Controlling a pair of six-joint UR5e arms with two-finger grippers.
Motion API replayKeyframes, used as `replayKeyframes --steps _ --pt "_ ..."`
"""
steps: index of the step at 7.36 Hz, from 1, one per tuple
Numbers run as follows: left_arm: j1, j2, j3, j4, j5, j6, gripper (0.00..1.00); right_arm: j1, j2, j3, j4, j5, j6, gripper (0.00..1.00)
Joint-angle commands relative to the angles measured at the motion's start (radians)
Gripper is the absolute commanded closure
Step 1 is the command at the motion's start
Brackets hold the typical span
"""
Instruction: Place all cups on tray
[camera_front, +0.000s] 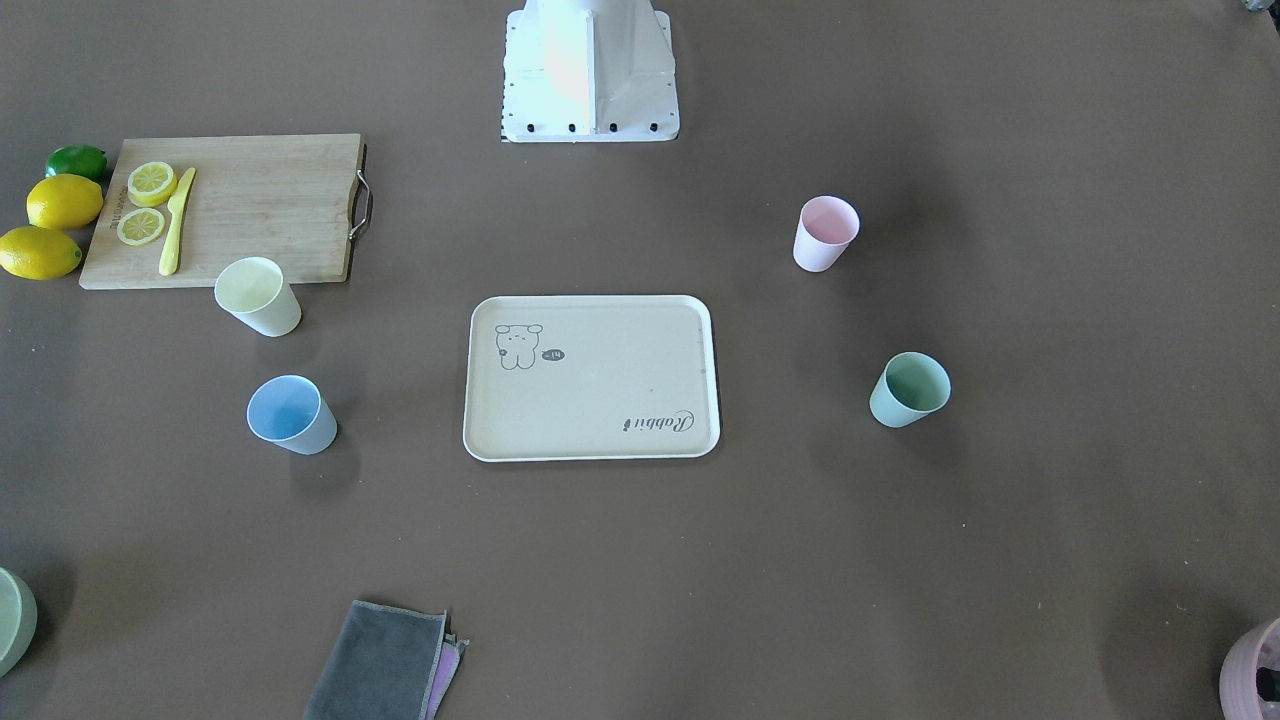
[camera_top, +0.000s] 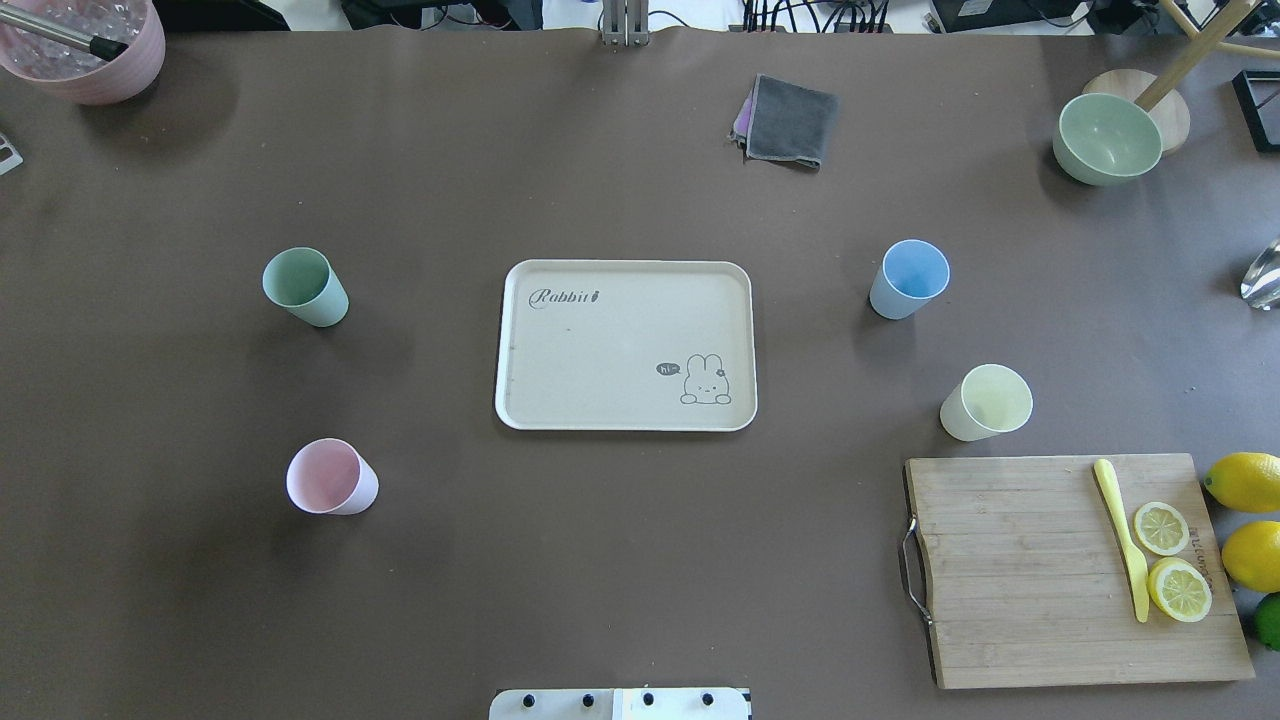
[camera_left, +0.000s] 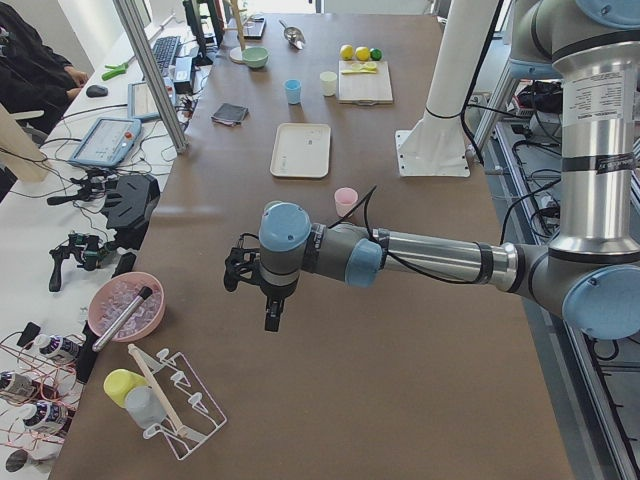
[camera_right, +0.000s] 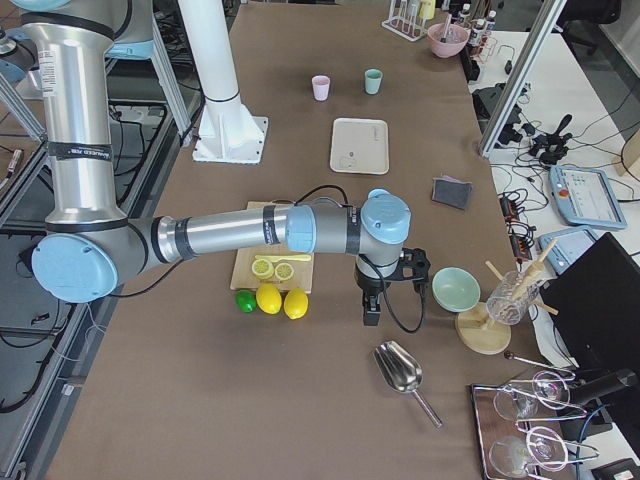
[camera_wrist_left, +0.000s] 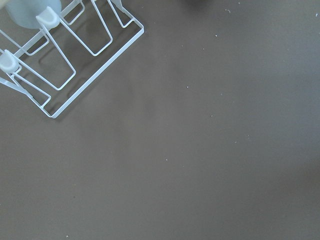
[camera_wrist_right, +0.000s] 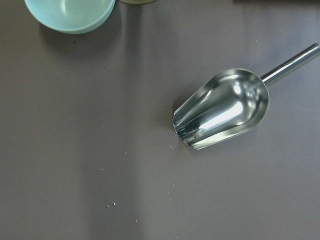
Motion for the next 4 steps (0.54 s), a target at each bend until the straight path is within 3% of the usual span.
replayKeyframes --steps 1,4 --pt "0.002 0.001 0.006 -0.013 0.001 0.0 0.02 0.002 -0.019 0.015 -0.02 -0.009 -0.005 0.0" --pt "0.0 0.004 -0.003 -0.013 0.002 -0.004 0.02 0.001 -0.034 0.004 -0.02 0.015 0.004 0.0"
